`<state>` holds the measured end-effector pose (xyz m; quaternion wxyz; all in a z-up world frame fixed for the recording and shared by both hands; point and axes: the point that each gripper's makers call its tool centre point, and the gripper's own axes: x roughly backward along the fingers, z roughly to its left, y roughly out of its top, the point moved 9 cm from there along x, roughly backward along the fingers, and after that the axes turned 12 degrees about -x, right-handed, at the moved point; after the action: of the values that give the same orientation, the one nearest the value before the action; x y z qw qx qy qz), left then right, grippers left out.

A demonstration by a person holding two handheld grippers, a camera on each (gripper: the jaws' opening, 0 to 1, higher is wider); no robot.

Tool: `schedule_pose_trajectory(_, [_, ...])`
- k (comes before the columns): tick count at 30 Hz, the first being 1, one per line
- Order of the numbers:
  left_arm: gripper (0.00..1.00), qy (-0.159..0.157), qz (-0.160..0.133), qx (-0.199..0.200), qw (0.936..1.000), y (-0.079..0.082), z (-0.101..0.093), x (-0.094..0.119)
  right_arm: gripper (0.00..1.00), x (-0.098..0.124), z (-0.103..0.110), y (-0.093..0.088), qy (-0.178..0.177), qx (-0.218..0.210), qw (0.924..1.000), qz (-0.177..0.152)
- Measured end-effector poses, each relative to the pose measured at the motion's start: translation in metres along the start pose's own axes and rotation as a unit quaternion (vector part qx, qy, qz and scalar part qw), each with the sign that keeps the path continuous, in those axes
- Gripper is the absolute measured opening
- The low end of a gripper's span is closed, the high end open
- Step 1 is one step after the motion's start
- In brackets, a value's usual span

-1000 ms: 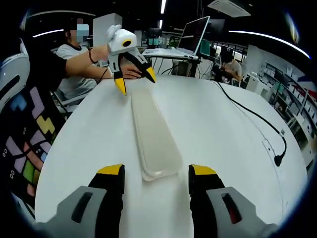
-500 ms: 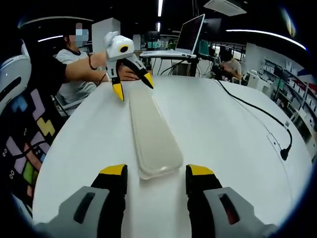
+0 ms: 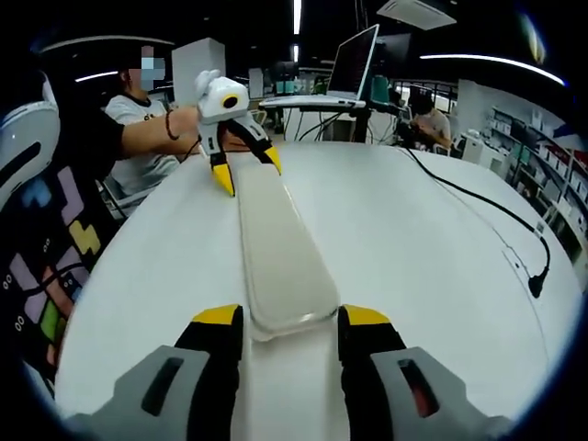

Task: Arrange the utensils inside the cutlery case until each visible utensil rests in its matching compartment.

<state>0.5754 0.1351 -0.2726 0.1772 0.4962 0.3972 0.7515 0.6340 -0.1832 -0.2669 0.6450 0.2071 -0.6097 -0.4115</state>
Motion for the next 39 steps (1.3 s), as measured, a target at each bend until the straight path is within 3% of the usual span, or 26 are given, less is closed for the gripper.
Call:
schedule_pose_trajectory(5, [0.44,0.006,-0.021,0.005,0.9998,-0.002,0.0,-0.003,0.39,-0.002,0.001,-0.004,0.005,-0.007,0.9999,-0.005])
schedule_pose_trajectory(12, [0.43,0.01,-0.027,0.016,0.9995,-0.003,-0.002,-0.002,0.36,-0.001,-0.001,-0.01,0.016,-0.044,0.9984,-0.031])
schedule_pose_trajectory(28, [0.44,0.01,-0.035,0.029,0.9989,-0.001,-0.002,-0.001,0.36,0.004,0.005,-0.009,0.007,-0.048,0.9979,-0.043])
schedule_pose_trajectory(39, [0.44,0.008,-0.054,0.021,0.9983,0.021,0.001,-0.002,0.36,0.027,0.009,-0.005,-0.009,-0.046,0.997,-0.062])
